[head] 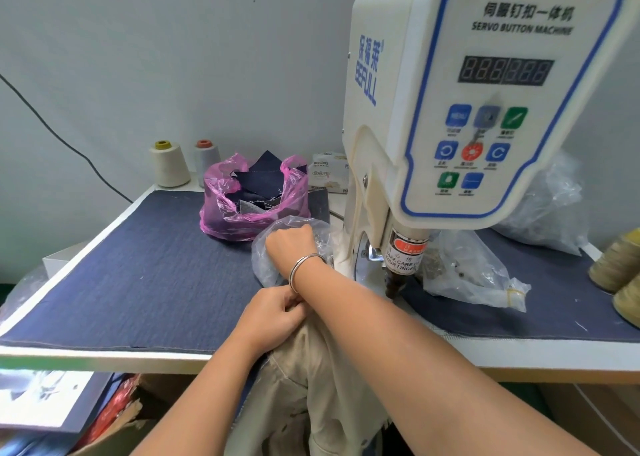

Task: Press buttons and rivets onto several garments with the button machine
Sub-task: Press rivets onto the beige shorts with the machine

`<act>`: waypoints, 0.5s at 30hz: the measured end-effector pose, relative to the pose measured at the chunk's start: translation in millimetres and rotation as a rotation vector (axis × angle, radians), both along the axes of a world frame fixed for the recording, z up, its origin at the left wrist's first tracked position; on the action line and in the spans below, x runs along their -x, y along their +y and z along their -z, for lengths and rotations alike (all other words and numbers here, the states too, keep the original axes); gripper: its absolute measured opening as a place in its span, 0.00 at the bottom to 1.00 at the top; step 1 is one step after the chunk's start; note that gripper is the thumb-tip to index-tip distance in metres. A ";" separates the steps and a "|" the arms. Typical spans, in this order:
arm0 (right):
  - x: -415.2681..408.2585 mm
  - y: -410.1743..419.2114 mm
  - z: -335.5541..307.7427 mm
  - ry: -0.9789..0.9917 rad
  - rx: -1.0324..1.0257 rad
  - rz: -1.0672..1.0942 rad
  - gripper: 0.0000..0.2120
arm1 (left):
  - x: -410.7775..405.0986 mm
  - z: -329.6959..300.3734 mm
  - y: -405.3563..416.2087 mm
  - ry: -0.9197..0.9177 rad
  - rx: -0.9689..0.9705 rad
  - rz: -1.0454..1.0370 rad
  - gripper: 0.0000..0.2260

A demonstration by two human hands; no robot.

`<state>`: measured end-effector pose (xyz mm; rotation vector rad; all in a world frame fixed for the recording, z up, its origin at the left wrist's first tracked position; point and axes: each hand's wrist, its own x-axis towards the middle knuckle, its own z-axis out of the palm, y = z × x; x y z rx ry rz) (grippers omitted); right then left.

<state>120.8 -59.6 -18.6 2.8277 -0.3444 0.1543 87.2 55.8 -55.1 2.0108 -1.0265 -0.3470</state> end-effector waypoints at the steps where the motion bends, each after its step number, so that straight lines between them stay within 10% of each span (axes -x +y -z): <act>1: 0.3 -0.2 0.5 0.002 0.005 0.002 0.11 | 0.5 -0.1 0.2 0.000 0.004 0.003 0.12; 15: 56.2 16.0 -16.7 -0.328 -0.415 0.060 0.09 | -4.4 2.2 0.4 0.094 0.045 -0.016 0.14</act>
